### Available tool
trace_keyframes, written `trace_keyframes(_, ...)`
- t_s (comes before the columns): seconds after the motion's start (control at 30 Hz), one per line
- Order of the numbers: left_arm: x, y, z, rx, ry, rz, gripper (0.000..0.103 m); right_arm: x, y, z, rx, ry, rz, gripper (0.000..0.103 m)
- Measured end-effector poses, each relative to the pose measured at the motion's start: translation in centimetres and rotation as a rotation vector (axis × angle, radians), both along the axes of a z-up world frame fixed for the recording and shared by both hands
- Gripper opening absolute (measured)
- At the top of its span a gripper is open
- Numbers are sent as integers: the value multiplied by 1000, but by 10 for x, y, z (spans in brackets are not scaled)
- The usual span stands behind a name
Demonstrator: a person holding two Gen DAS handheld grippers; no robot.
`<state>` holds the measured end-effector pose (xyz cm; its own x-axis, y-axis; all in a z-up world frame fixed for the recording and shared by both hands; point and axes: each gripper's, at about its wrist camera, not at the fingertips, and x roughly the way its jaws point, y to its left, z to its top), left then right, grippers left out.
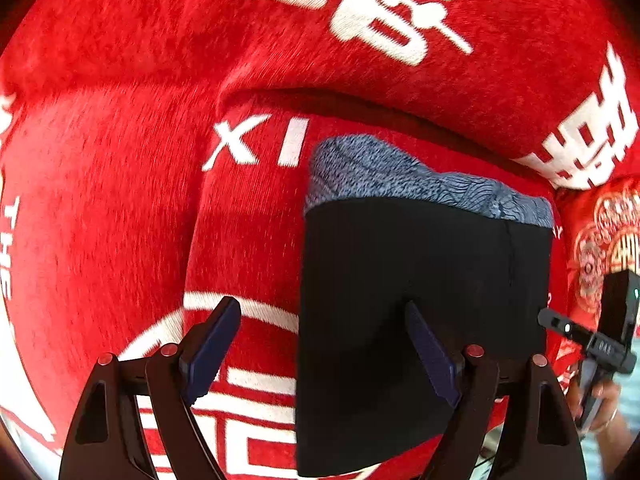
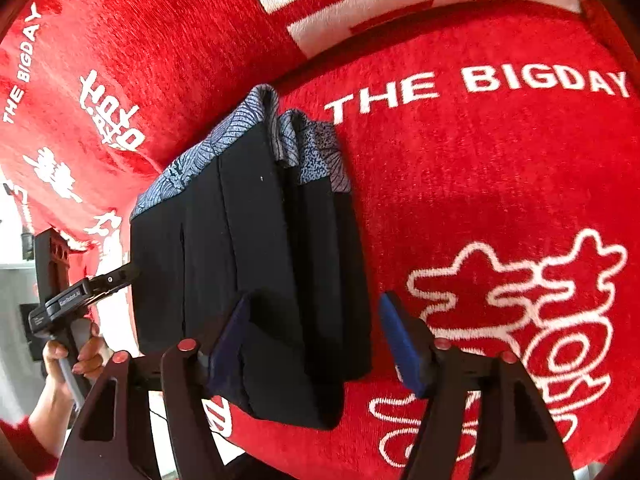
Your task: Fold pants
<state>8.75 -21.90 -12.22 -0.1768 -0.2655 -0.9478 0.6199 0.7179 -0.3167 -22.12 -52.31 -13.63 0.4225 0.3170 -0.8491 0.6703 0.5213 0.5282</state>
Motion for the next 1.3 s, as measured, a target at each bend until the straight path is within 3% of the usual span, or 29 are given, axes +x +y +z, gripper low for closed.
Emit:
trace_keyframes(0.2, 7, -6, -16, -28, 79, -52, 85, 0, -6, -12, 55, -33, -9, 77)
trace_keyframes(0.23, 7, -8, -20, -37, 92, -53, 94, 1, -7, -14, 66, -40, -10, 78)
trace_keyframes(0.3, 7, -10, -27, -38, 92, -59, 100, 3, -9, -20, 92, -54, -8, 79)
trace_keyframes(0.7, 5, -23, -50, -96, 163, -103, 102, 11, -27, -50, 291, -190, 46, 81)
trace_keyframes(0.87, -12, -36, -63, -121, 205, -78, 103, 28, -25, -55, 292, -220, 81, 82)
trace_keyframes(0.97, -20, -43, -57, -124, 138, -86, 103, 35, -25, -56, 302, -194, 66, 80)
trace_keyframes(1.0, -22, -44, -55, -124, 119, -88, 100, 36, -23, -54, 294, -182, 65, 77)
trace_keyframes(1.03, -25, -45, -50, -139, 107, -95, 89, 37, -22, -52, 287, -176, 69, 69)
trace_keyframes(1.13, -33, -47, -36, -143, 65, -115, 80, 36, -20, -45, 316, -207, 51, 48)
trace_keyframes(1.3, -40, -45, -11, -146, 26, -84, 69, 39, -13, -27, 330, -241, 55, 45)
